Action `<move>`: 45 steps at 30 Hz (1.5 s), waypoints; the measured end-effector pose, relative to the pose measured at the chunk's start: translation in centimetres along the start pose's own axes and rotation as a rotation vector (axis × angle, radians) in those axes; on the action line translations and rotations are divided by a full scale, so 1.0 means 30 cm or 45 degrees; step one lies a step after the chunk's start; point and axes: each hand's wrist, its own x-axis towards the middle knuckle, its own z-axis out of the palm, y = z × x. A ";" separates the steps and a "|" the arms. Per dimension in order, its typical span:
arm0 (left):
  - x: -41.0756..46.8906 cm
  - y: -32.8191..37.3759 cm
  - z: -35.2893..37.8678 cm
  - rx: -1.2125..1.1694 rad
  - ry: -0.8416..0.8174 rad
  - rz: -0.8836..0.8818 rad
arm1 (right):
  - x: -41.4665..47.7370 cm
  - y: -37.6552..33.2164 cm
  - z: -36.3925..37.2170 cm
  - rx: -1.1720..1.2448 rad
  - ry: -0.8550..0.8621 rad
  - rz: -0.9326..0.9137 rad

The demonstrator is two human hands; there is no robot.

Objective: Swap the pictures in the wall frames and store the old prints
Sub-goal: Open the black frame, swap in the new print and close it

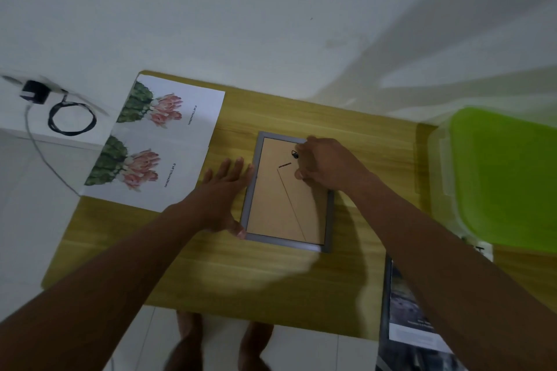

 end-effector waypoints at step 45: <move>-0.013 -0.010 0.006 -0.100 0.063 0.043 | -0.018 -0.302 0.225 0.303 0.413 0.616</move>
